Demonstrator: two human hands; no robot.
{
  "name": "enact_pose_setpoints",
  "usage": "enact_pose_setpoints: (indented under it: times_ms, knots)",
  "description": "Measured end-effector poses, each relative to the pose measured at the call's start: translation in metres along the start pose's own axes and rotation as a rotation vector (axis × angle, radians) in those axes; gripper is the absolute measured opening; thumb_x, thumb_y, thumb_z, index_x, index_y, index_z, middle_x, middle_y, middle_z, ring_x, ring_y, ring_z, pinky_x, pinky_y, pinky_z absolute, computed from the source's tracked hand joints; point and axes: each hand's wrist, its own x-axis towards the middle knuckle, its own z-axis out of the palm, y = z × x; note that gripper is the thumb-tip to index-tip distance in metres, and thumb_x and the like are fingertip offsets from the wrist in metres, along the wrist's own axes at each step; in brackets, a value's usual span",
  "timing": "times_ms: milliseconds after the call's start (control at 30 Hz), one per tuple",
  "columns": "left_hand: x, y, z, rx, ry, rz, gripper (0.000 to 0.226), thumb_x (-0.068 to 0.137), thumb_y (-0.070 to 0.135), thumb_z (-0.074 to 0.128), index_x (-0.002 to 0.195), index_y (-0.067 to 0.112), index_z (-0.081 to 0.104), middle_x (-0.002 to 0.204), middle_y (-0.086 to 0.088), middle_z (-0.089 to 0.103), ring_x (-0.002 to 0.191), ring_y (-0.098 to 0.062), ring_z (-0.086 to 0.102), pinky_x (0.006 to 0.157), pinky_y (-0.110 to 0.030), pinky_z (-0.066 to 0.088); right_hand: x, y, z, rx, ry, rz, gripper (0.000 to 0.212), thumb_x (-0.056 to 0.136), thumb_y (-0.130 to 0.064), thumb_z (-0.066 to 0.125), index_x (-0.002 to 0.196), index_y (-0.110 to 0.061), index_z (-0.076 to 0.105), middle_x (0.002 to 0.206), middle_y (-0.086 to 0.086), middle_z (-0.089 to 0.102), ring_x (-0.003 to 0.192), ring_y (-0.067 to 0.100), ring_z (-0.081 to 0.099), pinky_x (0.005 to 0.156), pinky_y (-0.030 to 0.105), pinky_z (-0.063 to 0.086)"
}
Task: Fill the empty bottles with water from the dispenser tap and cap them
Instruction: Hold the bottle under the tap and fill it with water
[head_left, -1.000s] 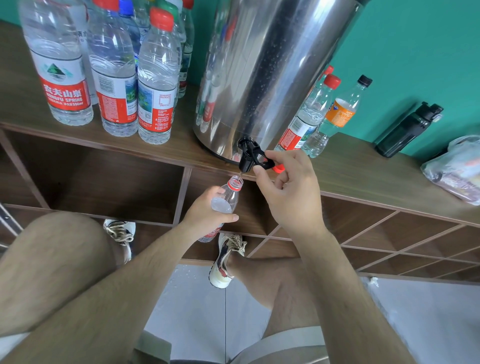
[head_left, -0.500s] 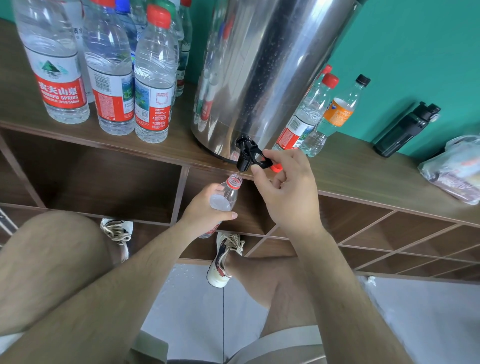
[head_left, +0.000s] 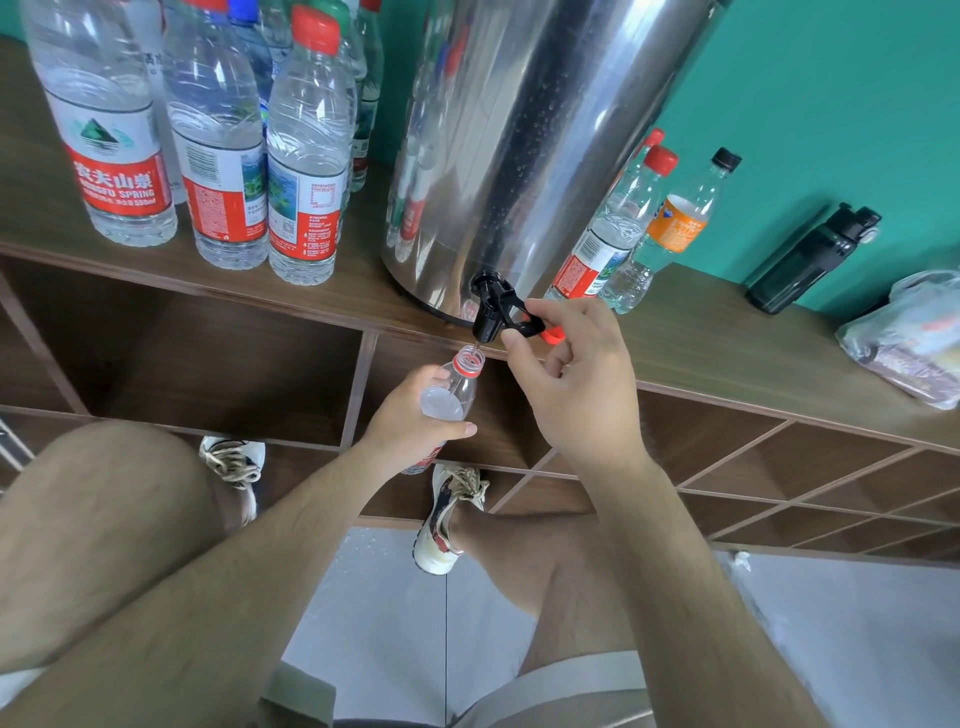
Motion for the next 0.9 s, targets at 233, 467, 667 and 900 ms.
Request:
enact_pose_setpoints:
  times_ms: [233, 467, 667, 900]
  knots:
    - [-0.0003, 0.0009, -0.0005, -0.002, 0.002, 0.000, 0.079, 0.075, 0.039, 0.089, 0.139, 0.036, 0.043, 0.133, 0.014, 0.054, 0.119, -0.013, 0.055, 0.102, -0.036, 0.048, 0.0001, -0.0008, -0.0009, -0.003, -0.001, -0.002, 0.030, 0.096, -0.034, 0.073, 0.123, -0.021, 0.072, 0.109, -0.014, 0.053, 0.060, 0.012, 0.054, 0.063, 0.015, 0.044]
    - [-0.0021, 0.0042, -0.0014, -0.025, 0.012, 0.000, 0.079, 0.075, 0.036, 0.090, 0.140, 0.033, 0.044, 0.134, 0.011, 0.055, 0.121, -0.014, 0.055, 0.106, -0.040, 0.048, 0.0002, 0.0011, 0.0018, 0.024, 0.018, -0.009, 0.031, 0.093, -0.037, 0.071, 0.119, -0.021, 0.072, 0.108, -0.014, 0.053, 0.058, 0.011, 0.052, 0.064, 0.023, 0.046]
    - [-0.0037, 0.0055, -0.0019, -0.018, 0.011, -0.001, 0.079, 0.076, 0.036, 0.089, 0.140, 0.033, 0.043, 0.134, 0.012, 0.054, 0.121, -0.013, 0.053, 0.104, -0.038, 0.047, 0.0004, 0.0015, 0.0007, 0.015, 0.012, -0.004, 0.027, 0.094, -0.032, 0.074, 0.119, -0.021, 0.072, 0.108, -0.014, 0.053, 0.059, 0.013, 0.053, 0.065, 0.020, 0.046]
    - [-0.0032, 0.0068, -0.0019, -0.001, 0.006, 0.003, 0.078, 0.078, 0.035, 0.088, 0.141, 0.032, 0.042, 0.135, 0.011, 0.053, 0.119, -0.011, 0.053, 0.102, -0.035, 0.046, 0.0008, 0.0008, -0.0007, -0.009, 0.004, -0.011, 0.028, 0.095, -0.032, 0.073, 0.121, -0.021, 0.072, 0.110, -0.012, 0.055, 0.060, 0.013, 0.054, 0.064, 0.014, 0.043]
